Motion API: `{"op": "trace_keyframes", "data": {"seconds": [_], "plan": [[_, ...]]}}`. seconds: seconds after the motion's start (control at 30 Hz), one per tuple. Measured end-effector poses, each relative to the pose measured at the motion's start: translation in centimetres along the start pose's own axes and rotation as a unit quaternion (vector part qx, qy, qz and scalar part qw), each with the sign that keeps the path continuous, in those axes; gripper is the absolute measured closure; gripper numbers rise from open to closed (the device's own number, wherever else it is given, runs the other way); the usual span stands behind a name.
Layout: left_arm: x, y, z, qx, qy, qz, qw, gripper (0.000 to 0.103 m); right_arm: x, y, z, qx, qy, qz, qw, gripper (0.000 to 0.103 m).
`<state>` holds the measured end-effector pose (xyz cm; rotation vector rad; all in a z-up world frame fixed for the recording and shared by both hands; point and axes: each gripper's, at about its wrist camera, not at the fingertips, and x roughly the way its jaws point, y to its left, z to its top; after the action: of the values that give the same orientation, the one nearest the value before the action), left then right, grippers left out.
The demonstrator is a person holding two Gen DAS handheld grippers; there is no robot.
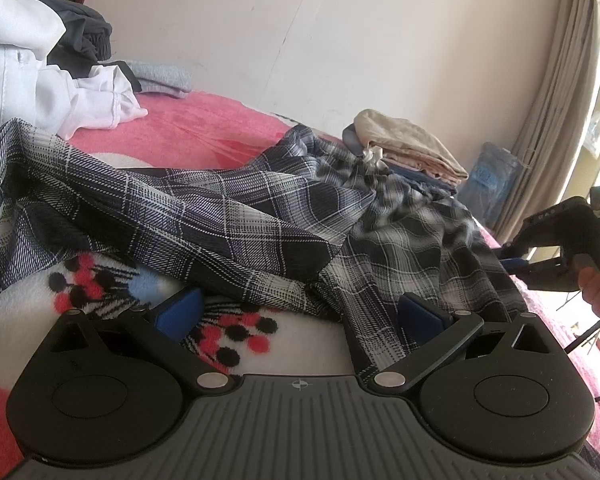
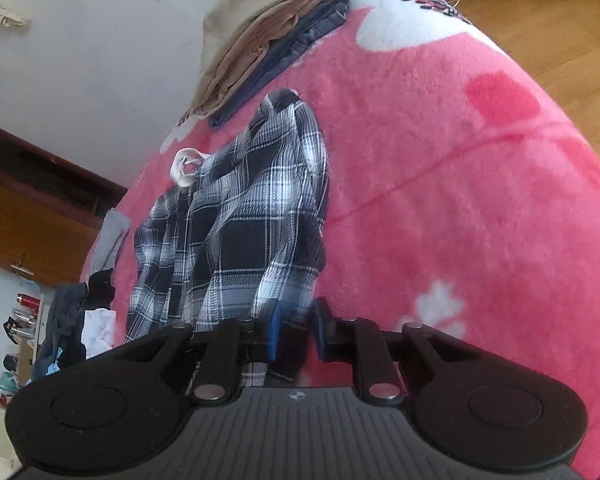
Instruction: Fold clothes
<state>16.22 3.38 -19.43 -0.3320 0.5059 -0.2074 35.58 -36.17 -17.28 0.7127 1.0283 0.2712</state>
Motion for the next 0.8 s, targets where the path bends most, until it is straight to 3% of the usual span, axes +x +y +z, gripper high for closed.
{"op": "trace_keyframes", "data": {"seconds": [0.07, 0.13, 0.2, 0.3, 0.47, 0.63, 0.67, 0.8], "plan": [[-0.1, 0.0, 0.0, -0.001, 0.000, 0.000, 1.0000, 0.000, -0.1, 1.0, -0.1, -0.028, -0.009, -0.023, 0.999, 0.099], [-0.1, 0.0, 0.0, -0.002, 0.000, -0.001, 1.0000, 0.000, -0.8, 2.6, -0.2, -0.069, -0.028, -0.057, 0.996, 0.099], [-0.1, 0.0, 0.1, -0.003, 0.001, -0.001, 1.0000, 0.000, -1.6, 4.3, -0.6, -0.131, -0.053, -0.101, 0.985, 0.099], [0.0, 0.0, 0.1, -0.001, 0.001, 0.000, 1.0000, 0.000, -1.8, 7.2, -1.5, -0.251, -0.080, -0.183, 0.947, 0.099], [0.0, -0.1, 0.1, 0.001, 0.003, 0.002, 1.0000, 0.000, 0.9, 6.0, -2.1, -0.324, -0.087, -0.304, 0.892, 0.100], [0.0, -0.1, 0.1, 0.002, 0.003, 0.003, 1.0000, 0.000, 3.6, 4.8, -2.7, -0.390, -0.091, -0.418, 0.815, 0.099], [0.0, -0.1, 0.1, 0.002, 0.003, 0.003, 1.0000, 0.000, 3.1, 4.5, -2.4, -0.379, -0.099, -0.414, 0.821, 0.098], [0.1, -0.1, 0.1, 0.004, 0.004, 0.005, 1.0000, 0.000, -3.5, 3.1, -0.9, -0.227, -0.120, -0.287, 0.923, 0.096]]}}
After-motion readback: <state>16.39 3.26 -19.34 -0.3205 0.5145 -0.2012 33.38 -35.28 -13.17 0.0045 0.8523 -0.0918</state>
